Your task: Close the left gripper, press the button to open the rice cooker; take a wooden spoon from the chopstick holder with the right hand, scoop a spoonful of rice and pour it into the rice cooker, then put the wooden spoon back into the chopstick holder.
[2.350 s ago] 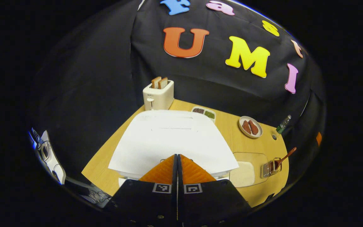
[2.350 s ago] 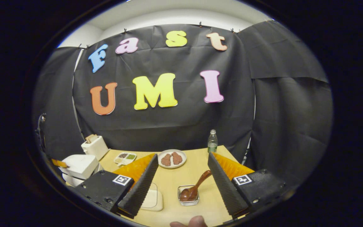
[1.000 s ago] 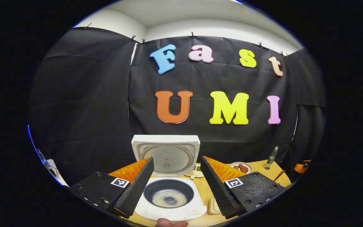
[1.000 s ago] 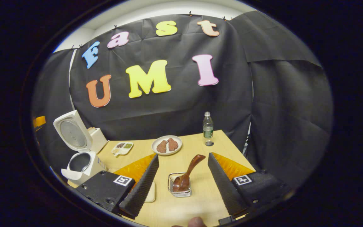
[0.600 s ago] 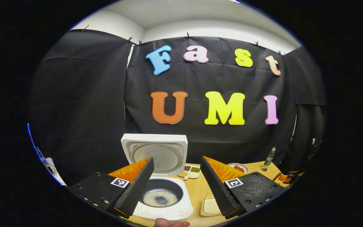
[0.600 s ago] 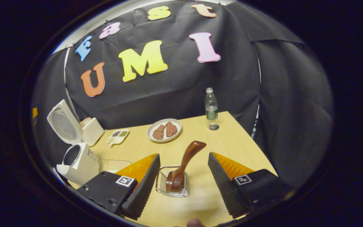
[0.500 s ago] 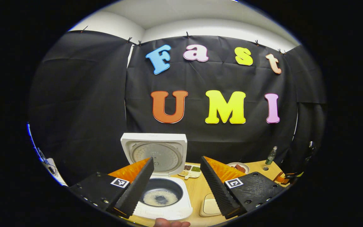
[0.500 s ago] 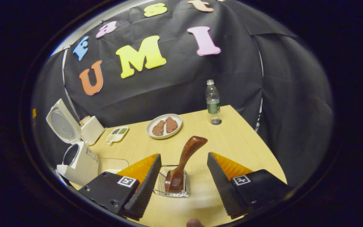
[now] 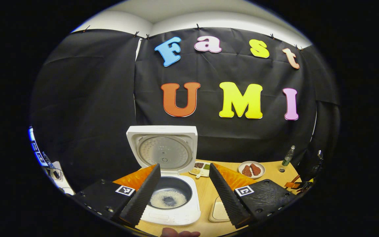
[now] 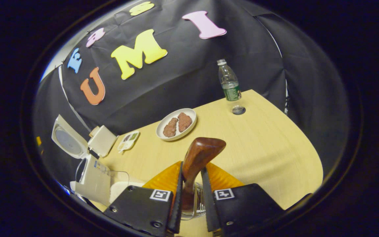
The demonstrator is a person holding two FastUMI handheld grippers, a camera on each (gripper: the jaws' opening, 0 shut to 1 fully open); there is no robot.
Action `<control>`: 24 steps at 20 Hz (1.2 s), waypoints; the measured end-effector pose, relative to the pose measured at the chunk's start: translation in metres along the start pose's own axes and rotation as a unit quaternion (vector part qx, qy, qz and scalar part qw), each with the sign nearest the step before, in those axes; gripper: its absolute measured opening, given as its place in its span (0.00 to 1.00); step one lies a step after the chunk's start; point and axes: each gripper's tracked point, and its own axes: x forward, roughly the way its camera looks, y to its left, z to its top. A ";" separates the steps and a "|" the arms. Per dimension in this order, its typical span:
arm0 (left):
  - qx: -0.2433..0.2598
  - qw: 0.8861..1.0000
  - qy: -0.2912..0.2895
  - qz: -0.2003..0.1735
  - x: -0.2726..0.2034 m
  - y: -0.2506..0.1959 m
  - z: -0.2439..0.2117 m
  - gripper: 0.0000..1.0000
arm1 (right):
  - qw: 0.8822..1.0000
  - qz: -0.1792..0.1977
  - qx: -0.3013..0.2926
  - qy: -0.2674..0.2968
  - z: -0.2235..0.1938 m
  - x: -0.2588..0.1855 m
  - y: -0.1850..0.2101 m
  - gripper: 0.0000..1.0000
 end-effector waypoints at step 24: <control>-0.027 0.999 -0.022 -0.036 -0.038 0.099 -0.010 0.95 | 0.961 0.001 -0.266 -0.072 -0.024 -0.066 0.239 0.11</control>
